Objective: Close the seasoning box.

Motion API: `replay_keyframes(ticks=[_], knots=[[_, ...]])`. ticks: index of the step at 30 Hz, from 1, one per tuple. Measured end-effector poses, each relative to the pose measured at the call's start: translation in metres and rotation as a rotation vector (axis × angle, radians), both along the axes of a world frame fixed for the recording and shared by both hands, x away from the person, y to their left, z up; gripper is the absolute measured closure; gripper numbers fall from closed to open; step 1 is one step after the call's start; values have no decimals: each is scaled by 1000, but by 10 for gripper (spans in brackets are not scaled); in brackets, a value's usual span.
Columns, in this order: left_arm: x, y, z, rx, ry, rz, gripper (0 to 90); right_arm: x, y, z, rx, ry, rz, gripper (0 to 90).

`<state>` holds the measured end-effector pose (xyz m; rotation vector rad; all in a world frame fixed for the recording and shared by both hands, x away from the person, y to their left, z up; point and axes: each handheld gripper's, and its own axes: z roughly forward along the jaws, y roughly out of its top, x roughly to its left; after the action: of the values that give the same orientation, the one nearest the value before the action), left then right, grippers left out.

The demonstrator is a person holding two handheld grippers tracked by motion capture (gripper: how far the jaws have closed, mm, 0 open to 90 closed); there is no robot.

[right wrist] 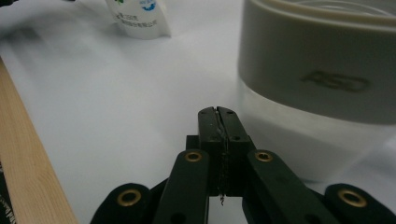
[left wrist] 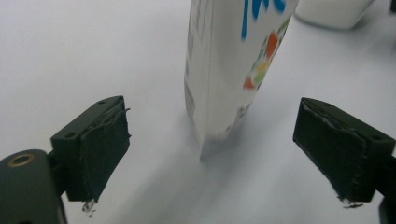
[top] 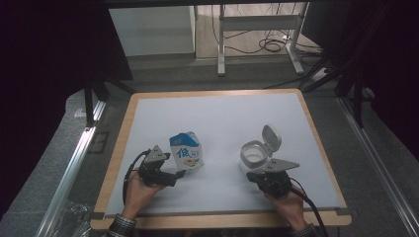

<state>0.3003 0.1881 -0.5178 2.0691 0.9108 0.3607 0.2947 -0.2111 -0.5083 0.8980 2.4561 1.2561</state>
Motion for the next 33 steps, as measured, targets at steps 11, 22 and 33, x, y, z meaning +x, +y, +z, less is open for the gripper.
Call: replay_keyframes(ticks=[11,22,33], knots=[[-6,6,-23,47,79,52,50,0,-20,1,-10,-1,-48,892],[-10,7,-34,77,95,97,43,4,-36,6,-22,-13,-90,891],[-10,4,-35,111,90,99,24,13,-49,17,12,-35,-152,892]])
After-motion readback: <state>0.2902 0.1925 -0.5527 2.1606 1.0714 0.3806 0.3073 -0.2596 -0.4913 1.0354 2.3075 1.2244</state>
